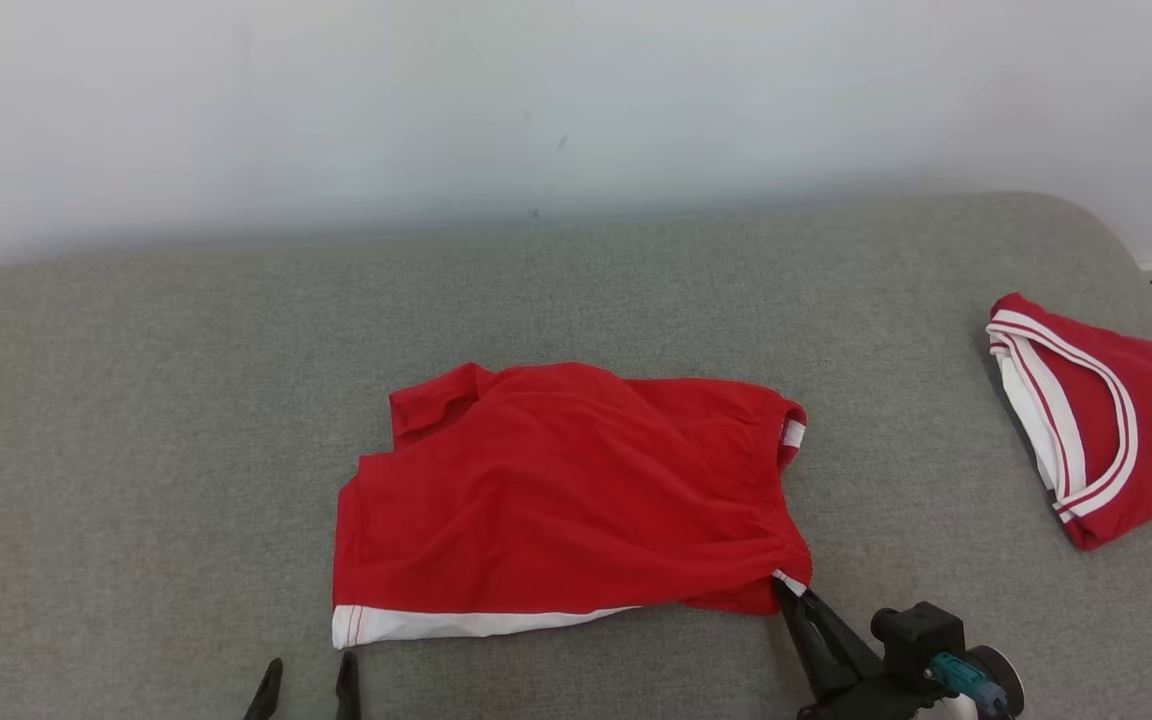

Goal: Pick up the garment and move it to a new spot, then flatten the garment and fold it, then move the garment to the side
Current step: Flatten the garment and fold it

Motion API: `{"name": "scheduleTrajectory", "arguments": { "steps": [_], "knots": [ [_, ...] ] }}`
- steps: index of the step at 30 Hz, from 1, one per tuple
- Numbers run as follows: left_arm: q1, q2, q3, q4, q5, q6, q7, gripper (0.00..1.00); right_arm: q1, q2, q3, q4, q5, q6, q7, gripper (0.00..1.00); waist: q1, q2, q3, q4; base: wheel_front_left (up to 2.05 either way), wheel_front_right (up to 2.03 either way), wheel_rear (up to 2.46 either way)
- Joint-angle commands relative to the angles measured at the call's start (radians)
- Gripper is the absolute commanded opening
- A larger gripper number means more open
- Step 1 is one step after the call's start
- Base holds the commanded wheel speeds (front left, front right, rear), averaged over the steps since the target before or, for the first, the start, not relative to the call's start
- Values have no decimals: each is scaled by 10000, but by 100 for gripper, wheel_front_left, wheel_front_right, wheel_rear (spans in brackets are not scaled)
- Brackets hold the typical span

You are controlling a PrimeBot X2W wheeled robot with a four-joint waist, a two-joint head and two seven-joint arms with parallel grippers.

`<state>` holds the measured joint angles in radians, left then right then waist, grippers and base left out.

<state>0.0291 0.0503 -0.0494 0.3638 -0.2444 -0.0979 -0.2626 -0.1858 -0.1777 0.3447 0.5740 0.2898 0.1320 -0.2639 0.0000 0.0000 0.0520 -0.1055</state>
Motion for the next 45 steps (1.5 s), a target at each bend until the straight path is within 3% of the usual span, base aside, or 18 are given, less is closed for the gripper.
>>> {"name": "scheduleTrajectory", "arguments": {
  "steps": [1,21,22,23,24,25,27,32,39,45],
  "knots": [
    [-158,2,6,94,-53,-65,-26,100,-98,-38,22,-13,-68,-31,5,0,0,0,101,-82,0,0,0],
    [-1483,4,-238,1259,-428,-327,-26,100,-579,-59,39,-467,-240,-31,6,0,0,0,1089,-232,0,0,0],
    [-1528,4,-251,1244,-433,-317,-26,97,-601,-58,34,-483,-250,-31,5,0,0,0,1141,-223,0,0,0],
    [-1580,2,-268,1230,-438,-317,-26,67,-619,-62,37,-499,-262,-31,5,0,0,0,1189,-215,0,0,0],
    [-1612,2,-270,1220,-445,-318,-26,46,-626,-57,45,-505,-271,-31,6,0,0,0,1224,-209,0,0,0],
    [-1612,2,-270,1220,-445,-318,-26,46,-626,-57,45,-505,-271,-31,6,0,0,0,1224,-209,0,0,0],
    [-1614,2,-295,1263,-384,-318,-26,0,-674,-29,53,-528,-248,-31,5,0,0,0,1278,-207,0,0,0],
    [-1503,2,-237,1081,-295,-319,-26,0,-732,57,-74,-719,-101,-31,5,0,0,0,1191,-220,0,0,0],
    [-1415,85,228,-568,41,-319,-26,0,-815,-46,9,-1509,249,-31,5,0,0,0,547,-212,0,0,0],
    [-2281,959,367,-1815,423,-316,-26,0,-1468,-475,305,-2487,798,-31,5,0,0,0,-175,-191,0,0,0]
  ]
}}
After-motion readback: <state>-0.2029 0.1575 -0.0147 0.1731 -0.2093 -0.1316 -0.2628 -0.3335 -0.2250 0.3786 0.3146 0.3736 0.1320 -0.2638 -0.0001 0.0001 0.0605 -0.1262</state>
